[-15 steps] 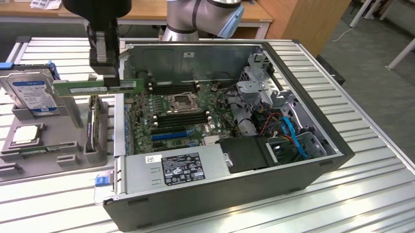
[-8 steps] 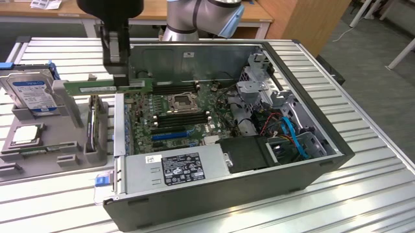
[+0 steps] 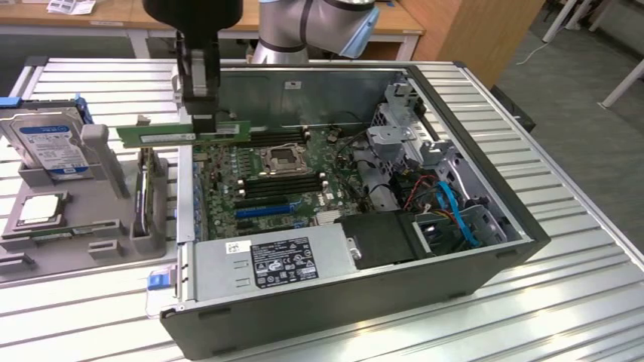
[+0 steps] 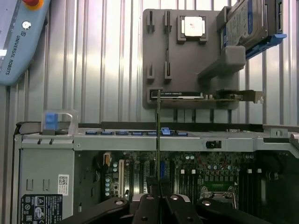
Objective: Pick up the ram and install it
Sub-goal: 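Pick up the ram and move it above insertion slot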
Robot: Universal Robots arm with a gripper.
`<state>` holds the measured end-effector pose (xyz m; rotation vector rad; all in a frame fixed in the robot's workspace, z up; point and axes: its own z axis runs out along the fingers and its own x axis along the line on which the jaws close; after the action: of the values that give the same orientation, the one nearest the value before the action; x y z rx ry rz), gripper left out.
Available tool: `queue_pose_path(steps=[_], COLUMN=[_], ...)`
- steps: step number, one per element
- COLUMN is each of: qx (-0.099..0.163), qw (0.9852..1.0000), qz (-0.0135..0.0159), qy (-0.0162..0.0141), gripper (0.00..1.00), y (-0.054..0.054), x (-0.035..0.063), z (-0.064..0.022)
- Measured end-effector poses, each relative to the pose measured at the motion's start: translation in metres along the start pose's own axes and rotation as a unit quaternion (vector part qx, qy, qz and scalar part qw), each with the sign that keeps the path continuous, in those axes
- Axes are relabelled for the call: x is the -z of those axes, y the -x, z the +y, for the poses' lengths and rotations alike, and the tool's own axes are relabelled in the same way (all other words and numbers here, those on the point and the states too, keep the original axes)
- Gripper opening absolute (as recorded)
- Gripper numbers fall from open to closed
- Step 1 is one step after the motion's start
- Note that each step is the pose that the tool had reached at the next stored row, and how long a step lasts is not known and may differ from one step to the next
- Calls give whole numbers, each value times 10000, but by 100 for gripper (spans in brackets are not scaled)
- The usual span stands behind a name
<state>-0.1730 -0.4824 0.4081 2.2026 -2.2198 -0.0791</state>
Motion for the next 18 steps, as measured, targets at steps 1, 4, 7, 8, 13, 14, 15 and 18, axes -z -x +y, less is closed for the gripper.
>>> queue_pose_path(steps=[1,4,7,8,13,14,15,18], qx=[0,0,0,0,1,0,0,0], qw=[10000,10000,10000,10000,10000,10000,10000,10000], qz=[0,0,1,0,0,0,0,0], qy=[0,0,0,0,0,0,0,0], gripper=[11,11,11,11,11,11,11,11], y=[0,1,1,1,2,3,3,3], x=[0,3,7,7,13,14,15,19], z=[-17,-70,-135,-158,-292,-318,-343,-420])
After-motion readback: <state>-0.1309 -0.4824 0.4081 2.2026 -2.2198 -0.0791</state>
